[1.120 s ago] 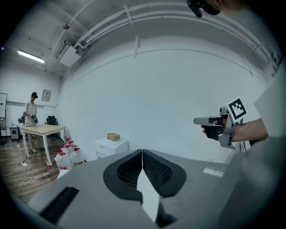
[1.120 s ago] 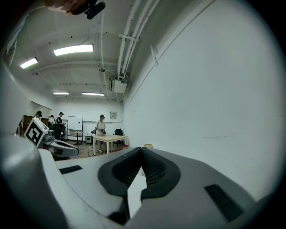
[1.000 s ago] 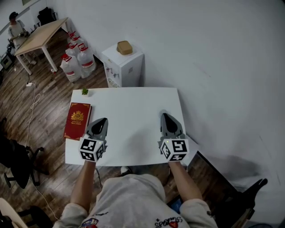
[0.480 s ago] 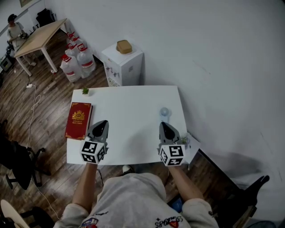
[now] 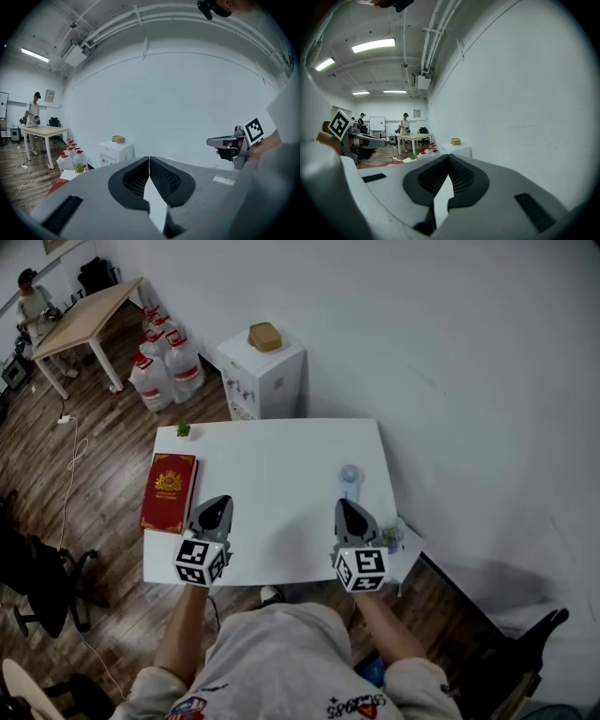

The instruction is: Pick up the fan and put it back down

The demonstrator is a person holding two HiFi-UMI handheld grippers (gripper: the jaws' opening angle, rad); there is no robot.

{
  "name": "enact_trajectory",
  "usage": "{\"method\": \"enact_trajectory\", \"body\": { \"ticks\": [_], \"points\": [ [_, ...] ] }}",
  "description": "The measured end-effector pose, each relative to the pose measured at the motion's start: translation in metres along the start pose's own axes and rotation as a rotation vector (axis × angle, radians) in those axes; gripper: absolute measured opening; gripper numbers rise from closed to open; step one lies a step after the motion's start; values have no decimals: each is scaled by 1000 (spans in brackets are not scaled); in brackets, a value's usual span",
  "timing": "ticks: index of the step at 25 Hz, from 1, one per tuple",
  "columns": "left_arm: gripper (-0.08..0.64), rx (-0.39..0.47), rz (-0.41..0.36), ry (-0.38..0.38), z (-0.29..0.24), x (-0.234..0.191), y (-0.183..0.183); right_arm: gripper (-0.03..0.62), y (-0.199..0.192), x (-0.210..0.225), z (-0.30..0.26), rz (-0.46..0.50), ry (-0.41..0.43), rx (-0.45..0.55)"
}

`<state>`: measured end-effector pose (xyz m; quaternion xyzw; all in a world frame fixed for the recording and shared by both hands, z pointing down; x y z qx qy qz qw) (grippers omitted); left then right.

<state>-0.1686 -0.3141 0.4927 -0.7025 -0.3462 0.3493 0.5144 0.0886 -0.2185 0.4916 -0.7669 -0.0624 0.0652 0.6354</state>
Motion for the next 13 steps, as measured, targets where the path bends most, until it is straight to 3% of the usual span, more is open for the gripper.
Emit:
{"method": "enact_trajectory", "body": {
  "ticks": [13],
  "points": [
    [6,9,-5,-7,2,2,-4,3,-5,-10,5,-5,20,5]
  ]
}}
Point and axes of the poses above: the fingertips, and each gripper's own axes: z backward along the fingers, x to its right, y out of its top, the point moved 3 cm from there along z, backward along the fingers, and after that the axes turned 11 degrees about -y, right-handed, at the moved point
